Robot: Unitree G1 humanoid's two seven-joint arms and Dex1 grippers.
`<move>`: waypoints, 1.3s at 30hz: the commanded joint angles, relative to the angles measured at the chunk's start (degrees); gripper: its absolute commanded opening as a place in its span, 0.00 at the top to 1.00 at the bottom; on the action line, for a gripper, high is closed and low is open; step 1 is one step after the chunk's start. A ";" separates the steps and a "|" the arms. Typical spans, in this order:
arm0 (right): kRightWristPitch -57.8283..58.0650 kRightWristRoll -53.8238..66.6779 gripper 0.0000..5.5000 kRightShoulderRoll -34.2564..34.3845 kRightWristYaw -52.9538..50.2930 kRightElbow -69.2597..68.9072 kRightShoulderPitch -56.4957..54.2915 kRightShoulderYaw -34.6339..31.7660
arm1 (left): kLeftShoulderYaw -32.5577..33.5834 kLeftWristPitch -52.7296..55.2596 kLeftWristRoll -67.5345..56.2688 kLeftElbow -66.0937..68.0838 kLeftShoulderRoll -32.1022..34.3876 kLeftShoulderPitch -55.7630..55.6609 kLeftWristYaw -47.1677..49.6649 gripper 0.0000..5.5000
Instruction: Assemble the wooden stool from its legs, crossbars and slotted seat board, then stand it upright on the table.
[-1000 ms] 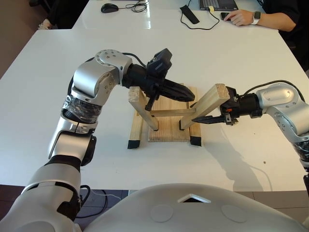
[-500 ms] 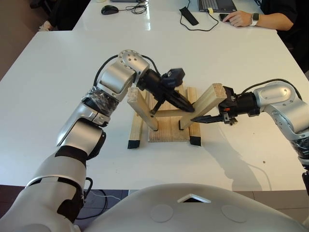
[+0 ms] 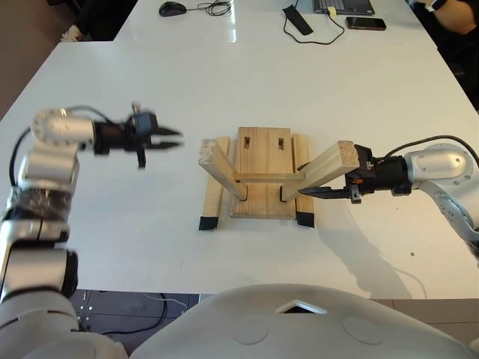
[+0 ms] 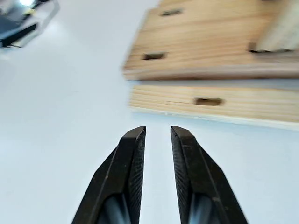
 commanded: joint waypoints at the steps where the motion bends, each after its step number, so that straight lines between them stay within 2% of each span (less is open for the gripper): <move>1: 7.50 -4.14 0.64 -3.20 2.13 3.27 4.26 4.13 | 1.07 -1.55 -3.04 -13.79 -0.50 6.56 1.22 0.83; 10: 8.19 -8.22 0.64 0.06 6.66 14.24 -1.22 11.51 | 2.94 7.99 -10.07 -22.00 -0.41 1.71 2.11 0.83; 14: 8.56 -8.39 0.64 1.43 7.07 15.99 -2.93 12.59 | 3.54 12.18 -13.08 -26.61 0.07 1.58 2.24 0.83; 19: 8.83 -7.36 0.64 1.48 6.13 14.00 -2.84 12.04 | 2.70 10.69 -11.28 -28.51 1.48 4.31 0.07 0.83; 26: 9.22 -7.94 0.64 2.05 6.12 9.94 -3.90 14.24 | -2.24 13.34 -11.86 -32.97 -2.41 0.37 0.91 0.83; 33: 10.20 -10.56 0.64 7.06 6.38 11.26 -7.08 19.76 | -8.93 16.38 -11.48 -37.98 -7.84 -3.57 0.76 0.83; 39: 10.35 -10.57 0.64 7.83 5.39 11.58 -5.42 19.95 | -9.72 18.71 -12.58 -39.92 -10.28 -4.97 1.60 0.83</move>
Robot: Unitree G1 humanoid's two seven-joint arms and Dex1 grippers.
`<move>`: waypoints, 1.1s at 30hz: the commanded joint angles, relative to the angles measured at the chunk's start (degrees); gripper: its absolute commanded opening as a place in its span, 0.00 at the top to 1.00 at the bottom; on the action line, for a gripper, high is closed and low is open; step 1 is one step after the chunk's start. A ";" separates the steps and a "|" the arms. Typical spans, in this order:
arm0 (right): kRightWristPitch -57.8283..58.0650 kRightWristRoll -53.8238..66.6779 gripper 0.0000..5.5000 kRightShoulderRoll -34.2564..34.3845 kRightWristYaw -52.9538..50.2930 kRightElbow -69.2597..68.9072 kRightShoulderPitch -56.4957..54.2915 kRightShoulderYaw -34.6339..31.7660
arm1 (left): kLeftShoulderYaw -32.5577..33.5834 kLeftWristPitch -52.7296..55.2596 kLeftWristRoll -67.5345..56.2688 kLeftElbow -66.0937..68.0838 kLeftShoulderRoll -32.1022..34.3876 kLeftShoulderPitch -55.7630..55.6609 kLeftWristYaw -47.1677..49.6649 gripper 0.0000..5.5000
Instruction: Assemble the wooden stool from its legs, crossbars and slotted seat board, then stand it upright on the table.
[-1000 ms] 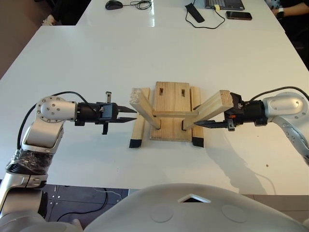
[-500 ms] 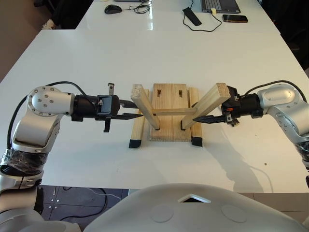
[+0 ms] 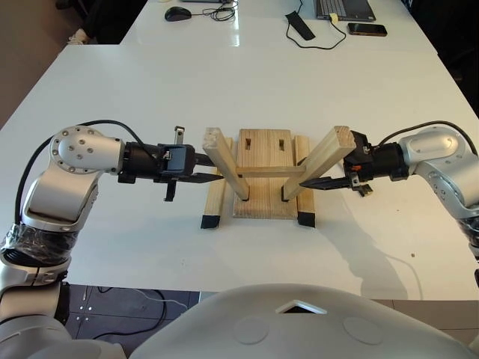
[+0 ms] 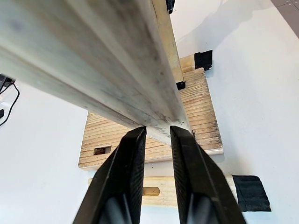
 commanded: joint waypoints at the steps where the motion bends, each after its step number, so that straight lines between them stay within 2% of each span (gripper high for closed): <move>1: 6.88 -10.58 0.64 3.78 -2.28 0.00 6.57 14.04 | -8.17 -0.31 -6.35 -10.14 -9.88 -3.80 0.30 0.83; 5: 2.28 -12.44 0.64 0.32 -4.19 -3.50 10.30 11.03 | -4.95 -3.79 -2.84 -7.14 -6.10 1.29 0.15 0.83; 12: 0.38 -11.41 0.64 -3.51 -7.85 -7.87 16.41 8.76 | -1.33 -14.79 5.61 9.18 -2.01 6.58 0.83 0.83; 17: 3.92 -6.19 0.64 -2.16 -8.67 -7.11 13.39 5.19 | 0.45 -18.17 7.17 20.58 -2.33 4.24 2.45 0.83; 21: 5.96 -3.87 0.64 -1.26 -7.08 -3.24 9.21 3.22 | 1.33 -16.43 6.68 25.81 -3.99 1.12 4.56 0.83; 27: 4.03 -7.30 0.64 -0.10 -3.93 1.92 4.39 3.89 | 1.24 -18.40 8.50 31.08 -6.21 -1.14 8.20 0.69; 28: 3.39 -7.80 0.57 0.05 -3.93 1.99 4.20 3.80 | 1.27 -18.68 8.72 31.29 -6.52 -1.15 8.75 0.64; 33: 1.02 -12.50 0.47 0.18 -4.12 0.72 5.02 3.22 | 1.55 -19.50 8.84 30.68 -6.96 0.04 9.76 0.53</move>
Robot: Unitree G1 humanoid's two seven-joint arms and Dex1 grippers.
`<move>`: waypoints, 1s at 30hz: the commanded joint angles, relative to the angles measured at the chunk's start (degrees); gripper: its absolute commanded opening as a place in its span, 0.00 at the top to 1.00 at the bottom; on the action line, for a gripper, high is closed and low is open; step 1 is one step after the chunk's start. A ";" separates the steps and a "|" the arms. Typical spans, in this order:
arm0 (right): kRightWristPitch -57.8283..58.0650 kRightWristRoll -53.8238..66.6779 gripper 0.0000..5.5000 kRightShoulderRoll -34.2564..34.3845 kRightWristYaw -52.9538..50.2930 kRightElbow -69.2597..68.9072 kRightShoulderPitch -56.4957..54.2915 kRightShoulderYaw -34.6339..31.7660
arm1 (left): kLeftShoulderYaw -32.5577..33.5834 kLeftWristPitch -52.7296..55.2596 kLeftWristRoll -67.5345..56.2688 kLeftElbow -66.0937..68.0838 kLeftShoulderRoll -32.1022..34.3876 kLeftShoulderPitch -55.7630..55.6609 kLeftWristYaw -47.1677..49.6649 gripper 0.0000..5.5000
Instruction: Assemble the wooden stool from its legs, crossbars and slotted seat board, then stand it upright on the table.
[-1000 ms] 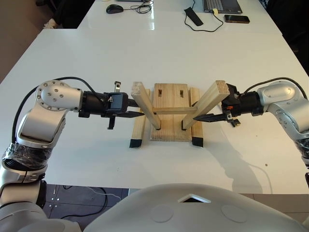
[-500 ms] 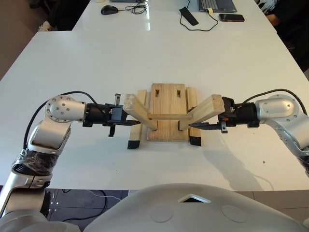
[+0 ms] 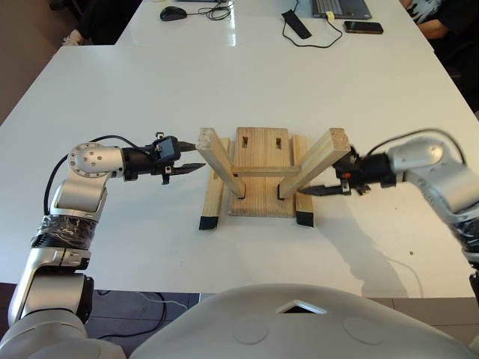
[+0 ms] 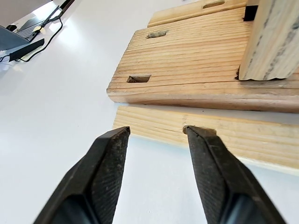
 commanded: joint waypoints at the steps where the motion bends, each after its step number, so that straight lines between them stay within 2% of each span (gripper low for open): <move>1: -1.72 -4.42 0.46 -0.37 -0.50 -1.49 0.00 -0.82 | 0.50 -0.66 0.53 -0.67 -0.34 0.32 0.94 0.50; 5: -1.97 -6.14 0.46 0.44 -2.82 -2.15 1.34 -3.23 | 0.43 -0.46 0.12 -2.93 -0.42 2.26 1.52 0.41; 7: -1.48 -4.91 0.46 0.17 -4.29 -4.35 3.60 -6.42 | 0.01 0.04 -0.63 -6.68 -0.04 5.36 0.97 0.41; 13: 0.44 0.80 0.46 -2.79 -7.52 -14.80 18.77 -21.56 | -1.76 -1.20 1.52 -16.45 1.97 16.59 0.79 0.41; 18: 2.34 3.00 0.46 0.22 -13.83 -18.11 24.80 -32.88 | -1.62 -1.78 4.18 -17.53 4.19 22.52 1.67 0.41; 22: 4.69 5.48 0.46 4.27 -20.88 -18.83 19.34 -36.97 | -3.53 -1.84 4.72 -19.59 3.79 24.75 2.64 0.41; 25: 10.12 14.10 0.46 8.46 -27.34 -22.22 9.85 -38.20 | -6.49 -1.32 6.32 -19.76 0.97 23.86 4.86 0.41; 30: 18.00 27.82 0.46 15.39 -39.74 -28.87 -3.90 -35.25 | -8.46 -1.49 7.97 -17.37 -1.58 22.19 8.69 0.41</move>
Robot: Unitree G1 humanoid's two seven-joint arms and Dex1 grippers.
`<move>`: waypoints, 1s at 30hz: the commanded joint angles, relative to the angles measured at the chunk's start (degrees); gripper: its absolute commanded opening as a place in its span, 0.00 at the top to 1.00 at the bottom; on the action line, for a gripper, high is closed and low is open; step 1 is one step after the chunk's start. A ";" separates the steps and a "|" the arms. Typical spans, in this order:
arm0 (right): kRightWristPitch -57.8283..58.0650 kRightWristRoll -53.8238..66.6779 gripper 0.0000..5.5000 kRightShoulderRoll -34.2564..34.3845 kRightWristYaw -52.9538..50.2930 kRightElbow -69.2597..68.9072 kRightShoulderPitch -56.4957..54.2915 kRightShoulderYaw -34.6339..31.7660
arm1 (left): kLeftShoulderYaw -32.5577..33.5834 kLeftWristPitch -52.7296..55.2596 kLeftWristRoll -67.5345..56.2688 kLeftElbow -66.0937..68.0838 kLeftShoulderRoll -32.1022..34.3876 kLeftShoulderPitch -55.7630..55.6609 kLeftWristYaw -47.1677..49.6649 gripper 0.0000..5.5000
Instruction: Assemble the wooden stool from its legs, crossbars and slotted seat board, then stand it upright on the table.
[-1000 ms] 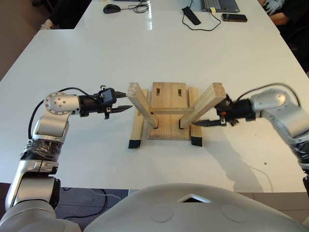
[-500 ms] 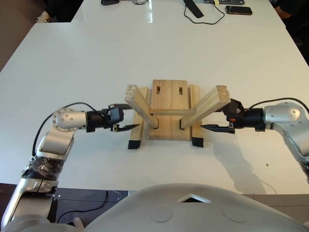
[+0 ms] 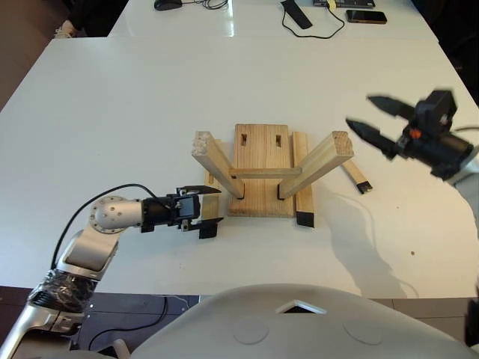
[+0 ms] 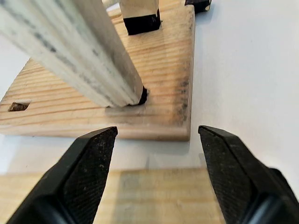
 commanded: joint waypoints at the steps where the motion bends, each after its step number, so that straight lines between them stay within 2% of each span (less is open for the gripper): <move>1: 5.79 7.96 0.46 4.88 -9.29 -5.20 -9.02 3.39 | -2.17 1.13 4.47 4.03 -0.44 0.31 1.70 0.41; 4: 7.88 10.53 0.46 7.26 -13.87 -7.11 -12.13 6.37 | -2.58 0.68 4.74 4.94 -0.41 -0.50 2.14 0.41; 8: 9.18 12.84 0.46 7.17 -15.76 -8.61 -13.90 7.50 | -2.81 0.61 4.53 5.42 -0.50 -1.73 2.64 0.41; 12: 9.51 20.56 0.46 6.84 -18.43 -8.12 -19.66 4.80 | -2.70 0.55 4.39 5.78 -0.42 -2.10 3.02 0.41; 19: 9.25 40.94 0.46 1.43 -23.44 -4.72 -27.35 0.15 | -2.65 0.54 4.50 6.01 -0.66 -2.07 3.85 0.41; 22: 9.76 42.82 0.46 -0.87 -23.22 -4.46 -27.17 0.75 | -2.77 0.72 4.60 5.83 -0.85 -2.09 4.11 0.41; 25: 10.89 35.85 0.46 -1.84 -17.72 -7.35 -15.68 5.84 | -3.05 1.05 4.43 5.27 -0.80 -2.11 4.19 0.41; 28: 6.50 19.12 0.46 -2.88 -9.62 -5.02 -1.20 17.19 | -3.37 1.31 4.15 4.85 -0.64 -2.29 3.85 0.41; 30: 2.60 10.49 0.46 -2.39 -6.02 -2.47 3.81 23.06 | -3.66 1.47 3.94 4.69 -0.52 -2.79 3.27 0.41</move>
